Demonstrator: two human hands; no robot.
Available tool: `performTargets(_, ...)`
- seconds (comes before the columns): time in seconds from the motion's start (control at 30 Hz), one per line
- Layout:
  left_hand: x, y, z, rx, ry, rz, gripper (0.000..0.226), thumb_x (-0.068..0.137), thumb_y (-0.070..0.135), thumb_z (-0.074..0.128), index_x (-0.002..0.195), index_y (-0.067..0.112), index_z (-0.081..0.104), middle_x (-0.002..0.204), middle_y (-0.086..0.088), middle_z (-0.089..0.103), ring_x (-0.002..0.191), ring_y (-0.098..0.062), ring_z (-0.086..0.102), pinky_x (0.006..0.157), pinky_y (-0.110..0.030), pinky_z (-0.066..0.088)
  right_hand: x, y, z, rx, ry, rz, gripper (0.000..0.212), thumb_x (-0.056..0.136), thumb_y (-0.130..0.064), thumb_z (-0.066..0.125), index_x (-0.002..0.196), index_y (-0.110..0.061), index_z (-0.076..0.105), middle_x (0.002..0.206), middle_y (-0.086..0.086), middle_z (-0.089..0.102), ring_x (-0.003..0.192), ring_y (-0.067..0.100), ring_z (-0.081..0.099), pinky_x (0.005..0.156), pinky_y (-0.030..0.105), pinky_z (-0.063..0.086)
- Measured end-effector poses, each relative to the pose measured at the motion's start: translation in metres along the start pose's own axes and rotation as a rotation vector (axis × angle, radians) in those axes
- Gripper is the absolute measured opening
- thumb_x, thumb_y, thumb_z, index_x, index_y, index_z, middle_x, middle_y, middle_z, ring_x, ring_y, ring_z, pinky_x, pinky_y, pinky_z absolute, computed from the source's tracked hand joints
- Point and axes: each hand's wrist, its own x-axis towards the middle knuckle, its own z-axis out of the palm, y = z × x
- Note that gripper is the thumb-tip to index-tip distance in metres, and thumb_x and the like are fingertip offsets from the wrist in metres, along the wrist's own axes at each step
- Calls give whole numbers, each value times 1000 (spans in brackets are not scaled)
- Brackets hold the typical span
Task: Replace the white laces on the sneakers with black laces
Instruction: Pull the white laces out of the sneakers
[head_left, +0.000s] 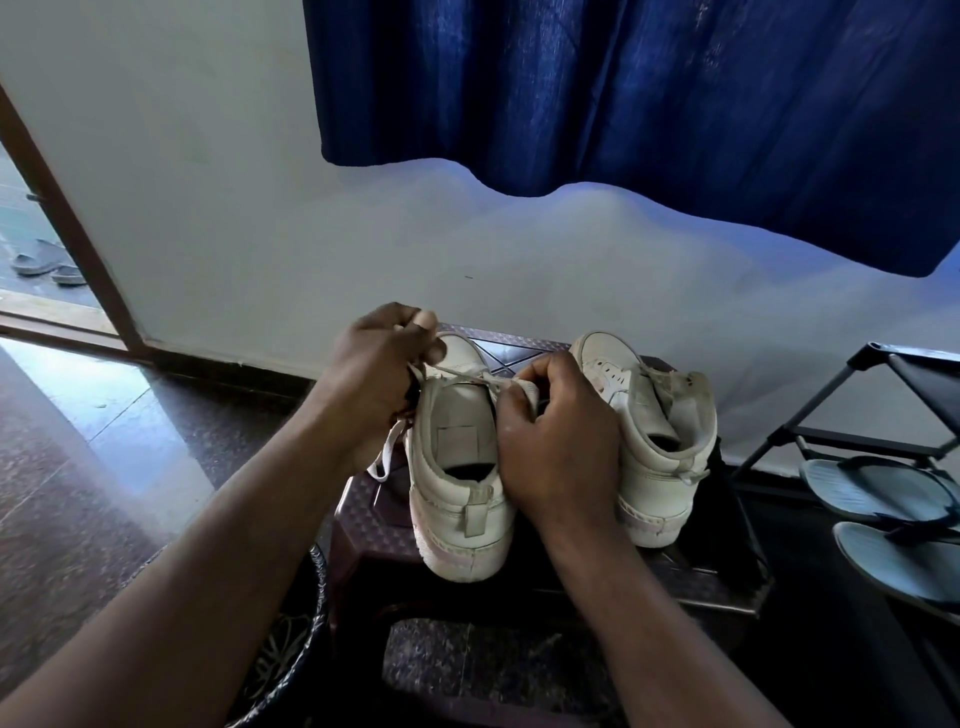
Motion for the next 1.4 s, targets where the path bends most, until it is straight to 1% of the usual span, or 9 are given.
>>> performTargets(0.07, 3, 1, -1, -27, 54, 3, 25, 107, 28, 57, 83, 19, 56, 63, 6, 44, 46, -9, 27, 41, -18, 21, 0, 0, 0, 5, -13, 7, 6, 90, -23, 62, 88, -22, 57, 81, -7, 65, 74, 17, 57, 65, 32, 40)
performTargets(0.23, -2, 3, 1, 632, 2, 136, 32, 88, 51, 76, 79, 20, 71, 50, 17, 54, 44, 0, 46, 47, -23, 32, 0, 1, -1, 17, -22, 18, 7, 91, -25, 62, 87, -24, 56, 80, -7, 65, 74, 17, 59, 65, 33, 43)
performTargets(0.4, -5, 7, 6, 849, 40, 132, 11, 86, 28, 71, 77, 24, 76, 75, 7, 69, 70, -11, 61, 55, -23, 39, 1, 1, -1, 8, -23, 11, 6, 91, -23, 62, 89, -24, 57, 82, -7, 65, 76, 18, 59, 65, 32, 40)
performTargets(0.5, 0, 4, 7, 777, 13, 132, 14, 94, 23, 67, 82, 23, 74, 85, 8, 66, 68, -4, 54, 56, -17, 37, 0, 1, 0, 18, -9, 8, 6, 90, -22, 62, 87, -23, 57, 79, -6, 64, 73, 18, 59, 65, 34, 44)
performTargets(0.7, 0, -4, 2, 151, -113, -12, 27, 110, 17, 49, 91, 10, 68, 70, 5, 69, 47, -10, 51, 44, -19, 36, 0, 1, 1, 29, 8, -1, 6, 89, -20, 62, 86, -22, 57, 78, -6, 64, 72, 19, 59, 66, 36, 48)
performTargets(0.83, 8, -5, -5, 56, 8, -24, 25, 108, 21, 52, 84, 20, 58, 64, 7, 52, 51, -13, 31, 47, -23, 22, 0, 1, 0, 44, 4, 11, 7, 90, -21, 63, 86, -22, 58, 79, -7, 65, 72, 17, 60, 67, 34, 48)
performTargets(1.13, 5, -9, -20, 796, 150, 226, 56, 95, 63, 60, 78, 11, 67, 58, -5, 59, 53, -18, 54, 55, -30, 38, 0, 0, 0, 46, 13, 4, 8, 88, -18, 62, 93, -24, 59, 85, -7, 68, 78, 16, 62, 70, 34, 48)
performTargets(1.3, -6, -11, -17, 567, -97, 131, 70, 83, 88, 44, 95, 23, 63, 72, 5, 69, 62, -6, 53, 68, -34, 46, -2, -4, -4, 2, 47, -16, 12, 83, -16, 61, 91, -25, 62, 87, -6, 68, 78, 17, 62, 68, 35, 48)
performTargets(1.4, -16, -10, -7, 682, -81, 118, 50, 88, 71, 59, 88, 21, 60, 66, 9, 60, 60, -5, 52, 55, -28, 41, -1, -9, -10, -21, 46, 8, 3, 86, -20, 64, 84, -22, 65, 78, -7, 67, 72, 14, 62, 66, 35, 49)
